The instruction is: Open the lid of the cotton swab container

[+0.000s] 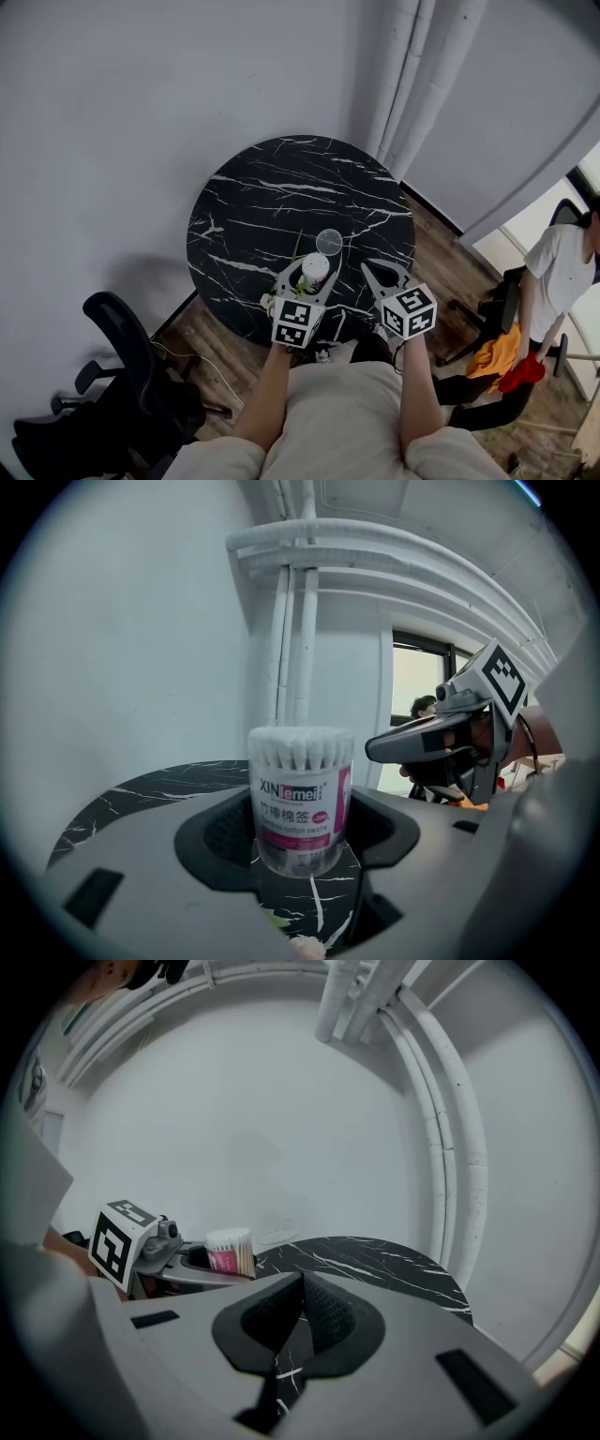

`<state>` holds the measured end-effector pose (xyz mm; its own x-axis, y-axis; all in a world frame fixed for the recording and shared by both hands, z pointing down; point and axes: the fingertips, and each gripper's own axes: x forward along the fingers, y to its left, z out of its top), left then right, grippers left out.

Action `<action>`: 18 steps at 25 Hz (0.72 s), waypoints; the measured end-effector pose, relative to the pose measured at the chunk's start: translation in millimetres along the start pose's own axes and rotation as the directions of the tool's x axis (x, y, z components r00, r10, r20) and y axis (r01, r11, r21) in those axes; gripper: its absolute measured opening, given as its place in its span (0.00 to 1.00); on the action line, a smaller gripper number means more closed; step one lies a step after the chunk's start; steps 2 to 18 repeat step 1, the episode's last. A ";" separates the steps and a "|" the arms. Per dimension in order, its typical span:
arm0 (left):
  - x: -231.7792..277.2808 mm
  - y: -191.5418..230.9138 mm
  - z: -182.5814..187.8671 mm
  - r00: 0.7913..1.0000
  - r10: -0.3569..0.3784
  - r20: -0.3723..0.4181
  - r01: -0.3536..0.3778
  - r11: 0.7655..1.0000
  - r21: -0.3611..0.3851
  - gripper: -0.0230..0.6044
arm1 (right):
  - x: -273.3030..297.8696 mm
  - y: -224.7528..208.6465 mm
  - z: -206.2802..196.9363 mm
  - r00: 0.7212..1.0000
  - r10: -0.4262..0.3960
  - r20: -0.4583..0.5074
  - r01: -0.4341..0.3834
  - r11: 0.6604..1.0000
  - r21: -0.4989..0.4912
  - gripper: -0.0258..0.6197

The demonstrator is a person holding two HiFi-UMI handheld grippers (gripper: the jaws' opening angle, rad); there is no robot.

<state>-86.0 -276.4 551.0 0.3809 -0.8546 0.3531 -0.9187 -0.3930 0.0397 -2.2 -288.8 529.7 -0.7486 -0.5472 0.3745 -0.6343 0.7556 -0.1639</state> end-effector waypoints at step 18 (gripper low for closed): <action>0.2 0.3 0.0 1.000 -0.001 0.000 0.001 1.000 -0.001 0.46 | 1.1 0.6 -0.5 1.000 0.001 -0.003 -0.001 1.000 -0.004 0.09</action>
